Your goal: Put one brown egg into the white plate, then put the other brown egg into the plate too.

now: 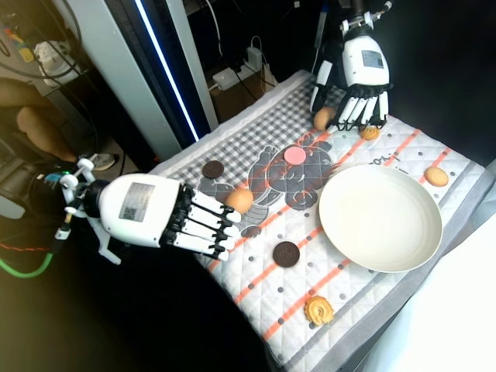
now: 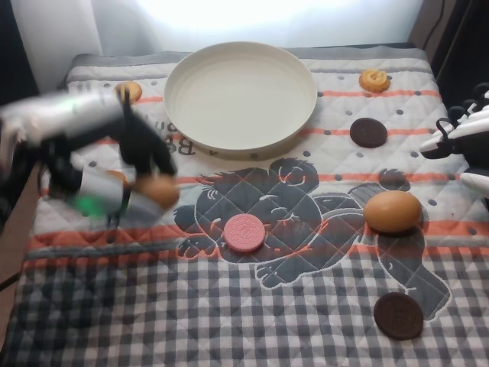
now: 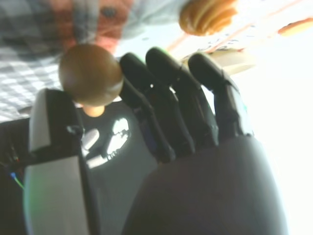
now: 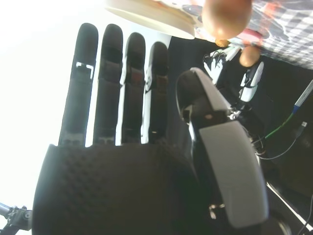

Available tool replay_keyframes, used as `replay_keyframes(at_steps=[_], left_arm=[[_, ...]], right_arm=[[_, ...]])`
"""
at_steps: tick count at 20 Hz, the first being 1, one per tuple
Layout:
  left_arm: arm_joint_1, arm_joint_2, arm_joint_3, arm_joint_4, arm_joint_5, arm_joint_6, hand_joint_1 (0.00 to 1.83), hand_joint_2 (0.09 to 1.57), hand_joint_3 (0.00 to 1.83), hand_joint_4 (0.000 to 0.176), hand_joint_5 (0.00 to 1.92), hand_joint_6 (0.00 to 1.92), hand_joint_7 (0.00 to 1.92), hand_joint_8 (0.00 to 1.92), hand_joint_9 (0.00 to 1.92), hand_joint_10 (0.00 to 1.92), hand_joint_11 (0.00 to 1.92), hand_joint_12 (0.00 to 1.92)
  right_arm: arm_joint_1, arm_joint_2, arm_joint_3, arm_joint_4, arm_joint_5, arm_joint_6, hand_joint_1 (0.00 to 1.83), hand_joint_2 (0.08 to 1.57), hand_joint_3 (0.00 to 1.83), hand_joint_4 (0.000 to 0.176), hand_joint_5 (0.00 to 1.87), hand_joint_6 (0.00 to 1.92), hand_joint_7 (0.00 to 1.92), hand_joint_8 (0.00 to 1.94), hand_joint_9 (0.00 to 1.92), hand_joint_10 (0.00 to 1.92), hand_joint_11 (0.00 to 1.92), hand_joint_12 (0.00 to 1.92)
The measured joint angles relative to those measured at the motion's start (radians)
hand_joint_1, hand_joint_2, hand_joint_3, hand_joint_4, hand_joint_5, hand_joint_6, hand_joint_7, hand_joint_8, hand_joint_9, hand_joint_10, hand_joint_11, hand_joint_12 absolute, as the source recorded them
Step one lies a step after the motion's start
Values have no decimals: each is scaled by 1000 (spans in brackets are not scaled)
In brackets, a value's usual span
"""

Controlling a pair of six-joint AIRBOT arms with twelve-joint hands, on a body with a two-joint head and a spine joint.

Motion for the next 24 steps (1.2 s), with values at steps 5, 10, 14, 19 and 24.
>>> replay_keyframes(at_steps=[5,10,14,19,24], left_arm=[[-185,-146,183,-11,37,2,1257,1126,0,0,1016,642,960,1264,529,1263,57,1766],[-261,-332,428,-123,160,2,1253,1119,0,0,960,964,976,1053,605,1212,114,1735],[-237,-419,525,-143,240,3,1033,1085,0,175,1025,895,868,919,520,1422,130,1787],[-203,-457,539,-143,303,5,898,991,0,71,550,3,752,348,481,888,94,1510],[-209,-362,426,-146,219,3,781,961,0,127,272,0,598,0,472,331,19,1342]], right_arm=[[0,-9,9,-6,2,0,650,1461,0,0,723,1,788,2,768,3,512,611],[36,-55,55,-37,-18,0,662,1456,0,0,721,0,795,1,764,0,512,596],[101,-109,89,-89,-16,0,589,1457,0,0,744,1,827,1,784,2,491,651],[103,-118,97,-114,-29,2,654,1454,0,0,725,0,817,1,788,0,445,759],[111,-117,99,-137,-33,1,617,1447,0,8,651,0,741,0,731,0,373,818]])
